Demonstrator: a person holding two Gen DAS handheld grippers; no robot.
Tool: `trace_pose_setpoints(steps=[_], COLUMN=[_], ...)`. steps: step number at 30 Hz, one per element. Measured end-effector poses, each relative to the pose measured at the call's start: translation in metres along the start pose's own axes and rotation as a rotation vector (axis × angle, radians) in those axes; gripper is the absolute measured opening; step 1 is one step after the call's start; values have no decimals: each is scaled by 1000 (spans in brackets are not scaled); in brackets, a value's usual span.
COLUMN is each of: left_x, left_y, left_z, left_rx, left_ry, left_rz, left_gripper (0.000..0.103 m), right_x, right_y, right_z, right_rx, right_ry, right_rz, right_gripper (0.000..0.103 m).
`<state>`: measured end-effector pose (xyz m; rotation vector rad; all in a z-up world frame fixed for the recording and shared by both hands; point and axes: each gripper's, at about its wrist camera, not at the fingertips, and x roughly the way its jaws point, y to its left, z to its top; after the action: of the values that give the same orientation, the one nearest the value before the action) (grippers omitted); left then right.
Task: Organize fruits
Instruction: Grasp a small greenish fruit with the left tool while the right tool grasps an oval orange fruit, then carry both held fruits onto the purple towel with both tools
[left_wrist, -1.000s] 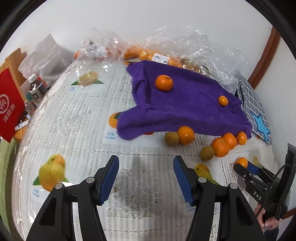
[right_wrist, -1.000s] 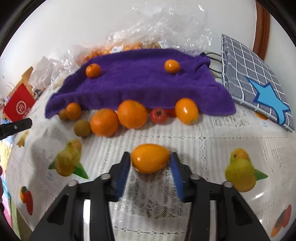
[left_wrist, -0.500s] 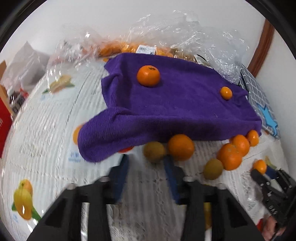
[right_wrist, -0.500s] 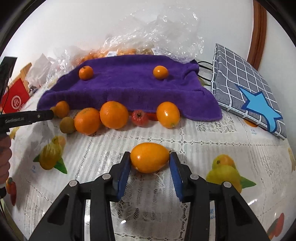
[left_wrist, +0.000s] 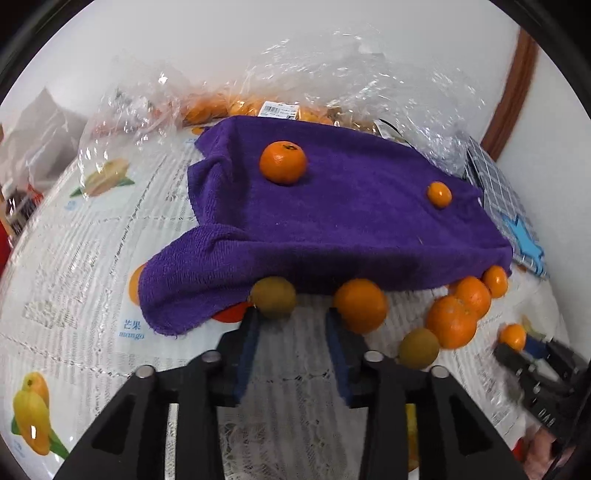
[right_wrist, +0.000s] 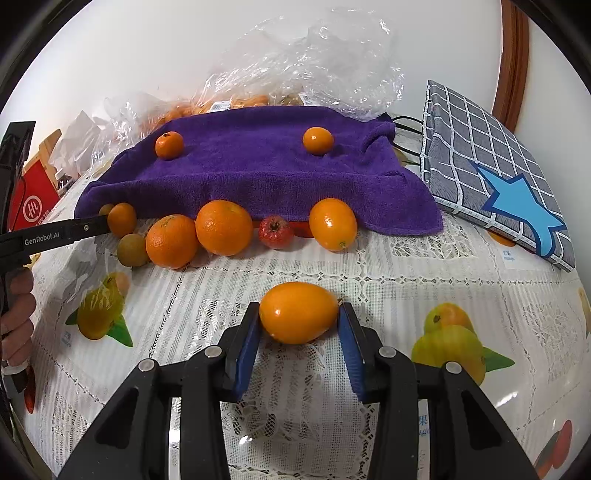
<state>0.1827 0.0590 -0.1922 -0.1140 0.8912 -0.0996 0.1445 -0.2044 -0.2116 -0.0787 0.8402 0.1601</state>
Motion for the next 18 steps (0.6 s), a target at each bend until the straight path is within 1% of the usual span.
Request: trace_pose_setpoints(steps=[1, 5, 7, 9, 11, 14, 18], left_x=[0, 0, -2, -2, -1, 2, 0], left_y=[-1, 2, 6, 8, 8, 12, 13], left_z=[0, 3, 0, -1, 0, 5, 4], left_rx=[-4, -52, -76, -76, -70, -84, -92], left_ry=[-5, -1, -25, -33, -32, -33, -33], left_rz=[6, 65, 71, 70, 85, 53, 33], left_gripper=[41, 41, 41, 40, 28, 24, 24], right_x=[0, 0, 0, 0, 0, -1, -1], right_y=[1, 1, 1, 1, 1, 1, 1], right_z=[0, 0, 0, 0, 0, -1, -1], right_rx=[1, 2, 4, 4, 5, 13, 12], right_ry=[0, -1, -1, -1, -2, -3, -3], right_rz=[1, 1, 3, 3, 3, 11, 9], right_gripper=[41, 41, 41, 41, 41, 41, 41])
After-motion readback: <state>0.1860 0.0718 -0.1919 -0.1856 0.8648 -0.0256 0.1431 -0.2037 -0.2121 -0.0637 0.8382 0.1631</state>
